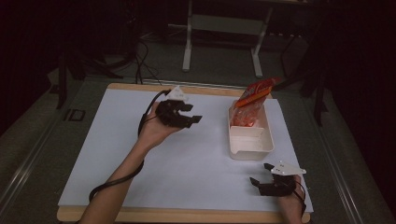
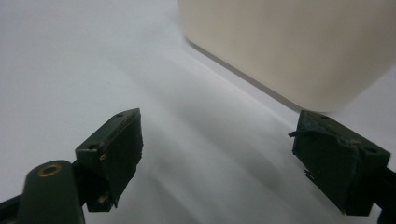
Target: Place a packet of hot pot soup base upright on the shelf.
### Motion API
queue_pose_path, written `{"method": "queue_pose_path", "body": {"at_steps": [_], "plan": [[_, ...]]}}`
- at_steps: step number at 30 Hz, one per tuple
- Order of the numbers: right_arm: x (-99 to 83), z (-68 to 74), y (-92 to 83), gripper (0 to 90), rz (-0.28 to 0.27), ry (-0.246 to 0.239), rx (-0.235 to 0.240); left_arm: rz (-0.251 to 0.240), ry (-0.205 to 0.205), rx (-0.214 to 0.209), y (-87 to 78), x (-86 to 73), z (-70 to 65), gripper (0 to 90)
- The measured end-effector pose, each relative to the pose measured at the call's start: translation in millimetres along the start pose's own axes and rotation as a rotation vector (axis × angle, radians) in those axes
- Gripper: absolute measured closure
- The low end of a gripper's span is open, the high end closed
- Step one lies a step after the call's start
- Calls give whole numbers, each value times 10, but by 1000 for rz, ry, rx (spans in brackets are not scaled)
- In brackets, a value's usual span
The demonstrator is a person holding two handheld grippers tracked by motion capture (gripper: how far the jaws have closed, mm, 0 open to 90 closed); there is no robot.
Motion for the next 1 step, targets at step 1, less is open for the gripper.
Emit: {"method": "queue_pose_path", "body": {"at_steps": [1], "plan": [[-2, -7, -8, 157, -1, 3, -2, 2, -7, 9, -25, -79, -15, 439]]}}
Point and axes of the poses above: each handheld gripper's, and its own axes: y roughly forward along the jaws, x roughly out of its top, z roughly to its left, the point moved 6 cm from there along y, roughly forward along the jaws, and after that the axes turned 10 degrees about y, right-handed, at the moved point
